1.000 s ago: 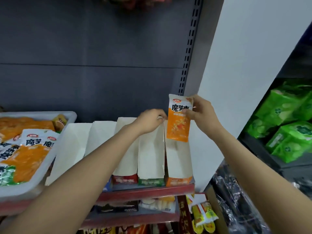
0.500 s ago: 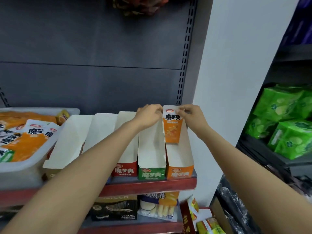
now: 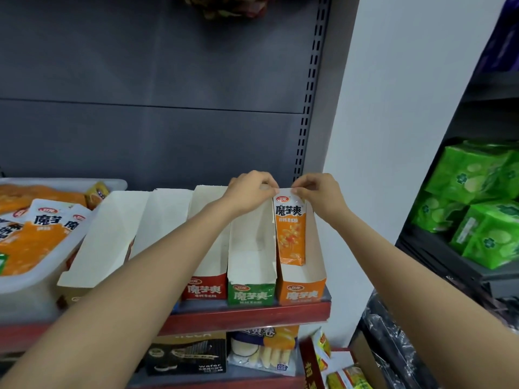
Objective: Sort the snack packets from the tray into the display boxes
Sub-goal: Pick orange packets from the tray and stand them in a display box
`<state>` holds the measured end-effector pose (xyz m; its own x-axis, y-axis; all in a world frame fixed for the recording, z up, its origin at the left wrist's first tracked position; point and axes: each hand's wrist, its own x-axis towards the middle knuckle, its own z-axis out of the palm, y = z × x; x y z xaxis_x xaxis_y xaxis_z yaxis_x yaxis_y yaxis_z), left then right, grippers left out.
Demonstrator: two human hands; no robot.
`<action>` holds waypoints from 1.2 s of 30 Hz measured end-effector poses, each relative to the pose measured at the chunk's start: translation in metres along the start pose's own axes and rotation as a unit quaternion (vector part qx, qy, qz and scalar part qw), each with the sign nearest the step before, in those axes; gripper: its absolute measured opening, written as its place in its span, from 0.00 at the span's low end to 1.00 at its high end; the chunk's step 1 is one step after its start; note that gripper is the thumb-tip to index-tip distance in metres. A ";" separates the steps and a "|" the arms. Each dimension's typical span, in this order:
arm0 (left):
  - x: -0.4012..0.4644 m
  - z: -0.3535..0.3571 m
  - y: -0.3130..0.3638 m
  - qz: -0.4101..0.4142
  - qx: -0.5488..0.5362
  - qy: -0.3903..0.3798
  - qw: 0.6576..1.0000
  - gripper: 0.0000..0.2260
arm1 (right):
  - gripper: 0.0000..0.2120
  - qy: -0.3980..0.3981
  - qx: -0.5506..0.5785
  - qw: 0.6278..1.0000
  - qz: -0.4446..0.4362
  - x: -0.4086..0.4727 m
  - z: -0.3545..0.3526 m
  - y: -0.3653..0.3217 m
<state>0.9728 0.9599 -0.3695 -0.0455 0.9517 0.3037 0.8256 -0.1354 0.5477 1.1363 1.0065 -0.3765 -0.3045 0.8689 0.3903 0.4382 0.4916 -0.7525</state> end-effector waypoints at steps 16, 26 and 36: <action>-0.015 -0.011 0.010 0.029 0.137 0.086 0.986 0.14 | 0.09 0.033 -0.100 0.993 -0.054 -0.011 0.003 -0.012; -0.134 -0.101 -0.024 0.003 0.030 0.222 0.974 0.07 | 0.06 -0.079 -0.047 0.979 -0.181 -0.062 0.071 -0.125; -0.227 -0.210 -0.168 -0.192 0.156 0.170 0.954 0.14 | 0.17 -0.217 -0.092 0.948 -0.215 -0.093 0.225 -0.236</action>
<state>0.7264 0.7088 -0.3666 -0.5131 0.7637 0.3919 0.8370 0.3439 0.4257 0.8712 0.7971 -0.3545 -0.7899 0.5000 0.3550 0.3225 0.8311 -0.4530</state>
